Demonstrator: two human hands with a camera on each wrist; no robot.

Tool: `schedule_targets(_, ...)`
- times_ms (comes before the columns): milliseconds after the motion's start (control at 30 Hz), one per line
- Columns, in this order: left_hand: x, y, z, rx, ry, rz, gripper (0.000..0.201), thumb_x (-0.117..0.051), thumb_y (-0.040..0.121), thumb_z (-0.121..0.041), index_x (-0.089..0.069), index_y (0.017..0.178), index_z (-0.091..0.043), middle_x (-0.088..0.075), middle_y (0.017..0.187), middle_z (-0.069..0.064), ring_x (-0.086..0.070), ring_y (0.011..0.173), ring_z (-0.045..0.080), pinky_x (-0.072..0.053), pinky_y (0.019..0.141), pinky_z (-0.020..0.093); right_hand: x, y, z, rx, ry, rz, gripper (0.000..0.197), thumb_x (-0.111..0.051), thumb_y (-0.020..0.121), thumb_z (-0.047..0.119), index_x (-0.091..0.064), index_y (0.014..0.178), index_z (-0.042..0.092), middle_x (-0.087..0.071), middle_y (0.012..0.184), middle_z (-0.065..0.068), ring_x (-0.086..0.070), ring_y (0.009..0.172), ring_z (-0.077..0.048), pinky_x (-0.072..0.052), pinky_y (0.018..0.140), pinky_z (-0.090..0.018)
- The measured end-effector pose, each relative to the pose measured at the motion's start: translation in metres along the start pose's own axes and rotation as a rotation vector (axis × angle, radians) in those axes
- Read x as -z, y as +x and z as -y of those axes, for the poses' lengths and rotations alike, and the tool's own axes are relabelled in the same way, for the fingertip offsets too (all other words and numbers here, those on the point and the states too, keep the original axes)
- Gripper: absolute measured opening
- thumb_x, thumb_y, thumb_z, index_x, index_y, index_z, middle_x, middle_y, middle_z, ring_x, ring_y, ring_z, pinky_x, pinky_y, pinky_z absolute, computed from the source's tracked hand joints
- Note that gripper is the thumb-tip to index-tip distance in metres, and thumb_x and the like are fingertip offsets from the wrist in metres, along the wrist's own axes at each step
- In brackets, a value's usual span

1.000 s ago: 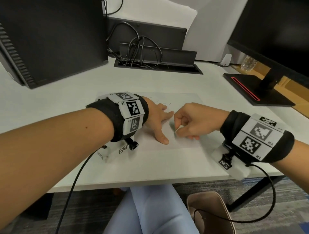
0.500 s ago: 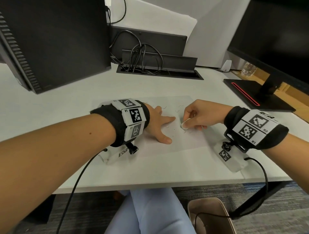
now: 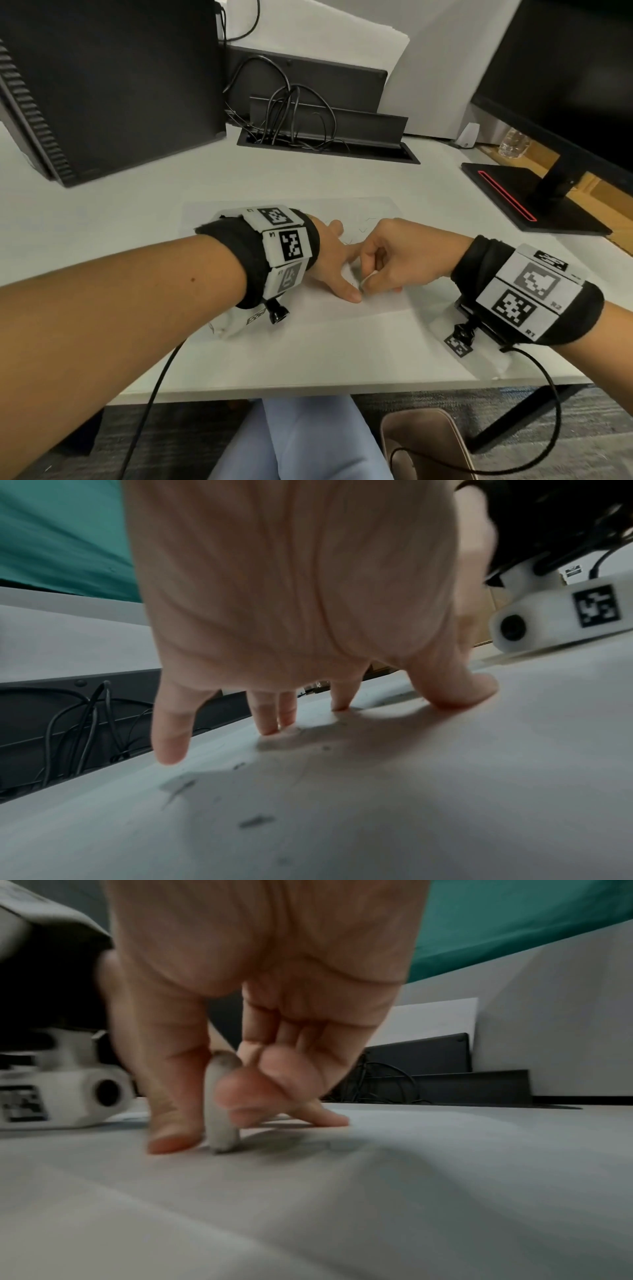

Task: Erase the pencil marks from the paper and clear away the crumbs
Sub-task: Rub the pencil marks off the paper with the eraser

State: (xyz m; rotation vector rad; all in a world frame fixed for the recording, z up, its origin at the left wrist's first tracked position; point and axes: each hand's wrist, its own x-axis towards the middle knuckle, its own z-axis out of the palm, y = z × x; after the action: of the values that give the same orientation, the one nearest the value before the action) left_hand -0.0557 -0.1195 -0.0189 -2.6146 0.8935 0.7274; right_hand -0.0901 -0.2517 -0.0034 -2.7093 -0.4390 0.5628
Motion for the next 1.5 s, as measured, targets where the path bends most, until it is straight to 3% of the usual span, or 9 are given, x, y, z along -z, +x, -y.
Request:
schedule_targets(233, 0.0, -0.001, 0.0, 0.012, 0.01, 0.007, 0.093, -0.04, 0.08, -0.073, 0.016, 0.146, -0.039, 0.01, 0.156, 0.009, -0.023, 0.14, 0.034, -0.028, 0.11, 0.049, 0.006, 0.001, -0.005, -0.064, -0.029, -0.053, 0.01, -0.069, 0.076, 0.01, -0.069, 0.07, 0.002, -0.056, 0.048, 0.002, -0.047, 0.04, -0.001, -0.036, 0.045, -0.007)
schedule_targets(300, 0.0, 0.0, 0.001, 0.003, 0.003, 0.009, 0.093, -0.041, 0.08, -0.073, 0.015, 0.145, -0.041, 0.007, 0.156, 0.009, -0.025, 0.139, 0.034, -0.03, 0.109, 0.049, 0.002, -0.002, -0.001, -0.021, -0.01, 0.007, 0.01, -0.07, 0.076, 0.011, -0.069, 0.069, 0.004, -0.056, 0.048, 0.001, -0.047, 0.04, -0.001, -0.035, 0.045, -0.006)
schedule_targets(433, 0.0, -0.001, 0.001, 0.02, 0.018, 0.004, 0.094, -0.04, 0.081, -0.073, 0.017, 0.146, -0.037, 0.013, 0.157, 0.008, -0.019, 0.142, 0.032, -0.026, 0.111, 0.048, 0.01, 0.0, -0.009, -0.081, -0.006, -0.083, 0.011, -0.07, 0.076, 0.013, -0.071, 0.073, 0.003, -0.061, 0.054, -0.003, -0.048, 0.042, -0.001, -0.037, 0.046, -0.007)
schedule_targets(667, 0.0, -0.002, 0.0, 0.011, 0.02, 0.015, 0.093, -0.04, 0.08, -0.073, 0.016, 0.146, -0.038, 0.01, 0.157, 0.009, -0.023, 0.14, 0.033, -0.029, 0.11, 0.048, 0.006, 0.003, -0.006, -0.08, -0.011, -0.071, 0.011, -0.071, 0.076, 0.014, -0.071, 0.071, 0.004, -0.062, 0.055, -0.004, -0.048, 0.041, -0.001, -0.038, 0.045, -0.008)
schedule_targets(933, 0.004, -0.012, 0.017, -0.014, -0.083, 0.02, 0.102, -0.059, 0.081, -0.057, 0.011, 0.149, -0.028, 0.014, 0.157, -0.008, -0.002, 0.145, 0.013, -0.013, 0.115, 0.035, 0.01, 0.004, -0.011, -0.126, -0.012, -0.09, 0.011, -0.069, 0.076, 0.011, -0.067, 0.067, 0.006, -0.058, 0.045, 0.004, -0.047, 0.037, -0.002, -0.039, 0.043, -0.01)
schedule_targets(1133, -0.001, -0.009, 0.021, 0.006, -0.1, 0.021, 0.105, -0.061, 0.077, -0.061, 0.011, 0.149, -0.034, 0.012, 0.157, -0.004, -0.011, 0.144, 0.018, -0.021, 0.113, 0.039, -0.003, 0.004, 0.009, -0.005, -0.028, 0.009, 0.011, -0.069, 0.075, 0.013, -0.066, 0.066, 0.007, -0.058, 0.049, 0.0, -0.047, 0.043, -0.007, -0.037, 0.044, -0.009)
schedule_targets(1267, -0.001, -0.009, 0.022, 0.019, -0.107, 0.029, 0.105, -0.06, 0.076, -0.063, 0.011, 0.148, -0.034, 0.01, 0.156, -0.004, -0.013, 0.143, 0.02, -0.024, 0.114, 0.042, 0.006, 0.016, 0.002, -0.056, -0.034, -0.12, 0.01, -0.071, 0.075, 0.015, -0.067, 0.068, 0.01, -0.06, 0.049, 0.002, -0.05, 0.041, -0.001, -0.039, 0.047, -0.007)
schedule_targets(1433, -0.003, -0.007, 0.024, 0.008, -0.132, 0.018, 0.107, -0.061, 0.074, -0.064, 0.008, 0.15, -0.033, 0.009, 0.157, -0.006, -0.017, 0.142, 0.018, -0.024, 0.111, 0.037, -0.002, 0.015, 0.01, 0.015, 0.041, -0.006, 0.009, -0.073, 0.076, 0.015, -0.068, 0.068, 0.012, -0.059, 0.044, 0.009, -0.054, 0.042, -0.002, -0.045, 0.049, -0.014)
schedule_targets(1500, -0.003, -0.006, 0.025, 0.016, -0.125, 0.022, 0.108, -0.06, 0.074, -0.065, 0.01, 0.15, -0.031, 0.01, 0.157, -0.007, -0.016, 0.143, 0.018, -0.024, 0.113, 0.037, 0.003, 0.018, 0.005, -0.013, 0.03, -0.051, 0.009, -0.074, 0.076, 0.017, -0.069, 0.069, 0.014, -0.058, 0.043, 0.01, -0.054, 0.042, -0.002, -0.045, 0.051, -0.015)
